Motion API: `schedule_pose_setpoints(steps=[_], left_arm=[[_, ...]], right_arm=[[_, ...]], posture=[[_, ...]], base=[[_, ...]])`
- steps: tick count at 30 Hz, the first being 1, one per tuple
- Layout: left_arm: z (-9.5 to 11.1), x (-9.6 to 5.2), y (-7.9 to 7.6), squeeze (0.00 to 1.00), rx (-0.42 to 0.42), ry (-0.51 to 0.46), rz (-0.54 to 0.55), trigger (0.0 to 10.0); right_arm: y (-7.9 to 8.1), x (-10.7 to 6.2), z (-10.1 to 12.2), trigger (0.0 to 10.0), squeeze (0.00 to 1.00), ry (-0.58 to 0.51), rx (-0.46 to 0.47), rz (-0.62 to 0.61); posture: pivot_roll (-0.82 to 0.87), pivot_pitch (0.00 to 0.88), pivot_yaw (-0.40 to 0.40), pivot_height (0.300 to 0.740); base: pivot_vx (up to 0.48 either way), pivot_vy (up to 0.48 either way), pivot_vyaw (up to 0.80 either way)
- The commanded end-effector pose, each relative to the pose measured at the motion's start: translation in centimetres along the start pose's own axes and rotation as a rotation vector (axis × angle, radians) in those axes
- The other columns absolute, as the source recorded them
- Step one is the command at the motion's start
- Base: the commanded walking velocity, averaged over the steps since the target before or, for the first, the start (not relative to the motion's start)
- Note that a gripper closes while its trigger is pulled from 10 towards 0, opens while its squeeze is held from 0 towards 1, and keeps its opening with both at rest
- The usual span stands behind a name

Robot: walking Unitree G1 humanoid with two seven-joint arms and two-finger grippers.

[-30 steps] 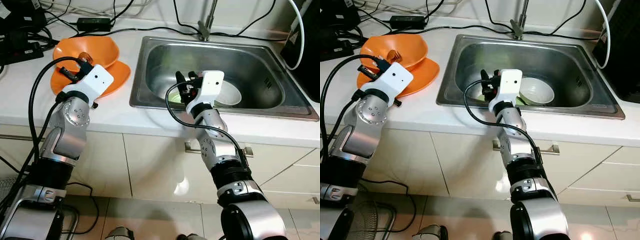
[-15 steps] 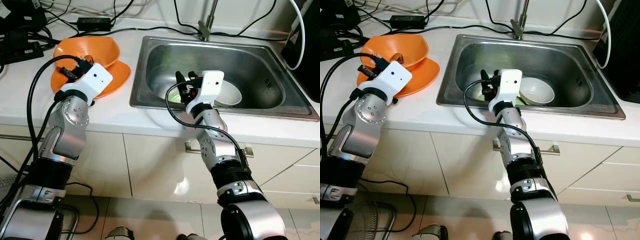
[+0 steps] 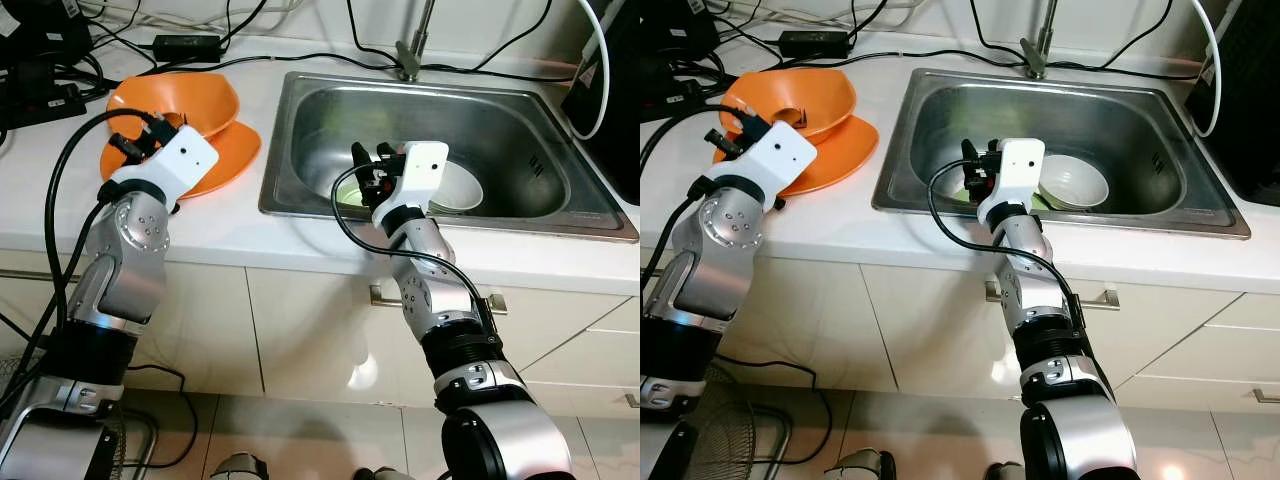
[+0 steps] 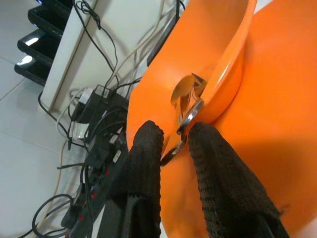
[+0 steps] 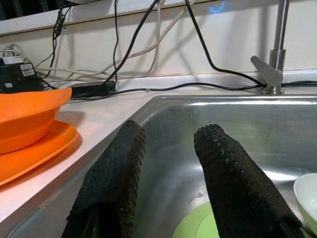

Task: Kitchen organization

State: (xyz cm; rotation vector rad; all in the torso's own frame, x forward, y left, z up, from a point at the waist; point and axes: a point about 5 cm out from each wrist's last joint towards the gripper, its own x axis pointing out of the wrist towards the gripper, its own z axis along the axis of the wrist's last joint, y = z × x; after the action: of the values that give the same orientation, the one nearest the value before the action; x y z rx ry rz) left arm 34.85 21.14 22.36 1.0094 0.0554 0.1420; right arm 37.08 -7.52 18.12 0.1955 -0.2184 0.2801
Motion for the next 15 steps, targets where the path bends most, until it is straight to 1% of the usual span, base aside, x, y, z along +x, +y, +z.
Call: schedule_pose_setpoints(steps=[1, 7, 9, 15], left_arm=[[0.2, -0.3, -0.4, 0.00, 0.021, -0.012, -0.035, 10.0], [1.0, -0.5, -1.2, 0.00, 0.034, -0.073, -0.070, 10.0], [1.6, -0.5, -1.2, 0.00, 0.023, -0.108, -0.055, 10.0], [2.5, -0.5, -0.7, 0.00, 0.016, -0.152, -0.017, 10.0]], right_arm=[[-0.2, 0.1, 0.0, 10.0, 0.00, 0.002, 0.022, -0.013], [-0.1, 0.0, 0.0, 10.0, 0.00, 0.003, 0.023, -0.011], [-0.1, 0.0, 0.0, 10.0, 0.00, 0.002, 0.023, -0.012], [-0.2, 0.0, 0.0, 10.0, 0.00, 0.000, 0.021, -0.016]], posture=[[0.08, 0.072, -0.057, 0.732], [0.08, 0.071, -0.056, 0.732], [0.08, 0.071, -0.056, 0.732], [0.08, 0.070, -0.056, 0.732]], base=[[0.000, 0.000, 0.00], [0.000, 0.000, 0.00], [0.000, 0.000, 0.00], [0.000, 0.000, 0.00]])
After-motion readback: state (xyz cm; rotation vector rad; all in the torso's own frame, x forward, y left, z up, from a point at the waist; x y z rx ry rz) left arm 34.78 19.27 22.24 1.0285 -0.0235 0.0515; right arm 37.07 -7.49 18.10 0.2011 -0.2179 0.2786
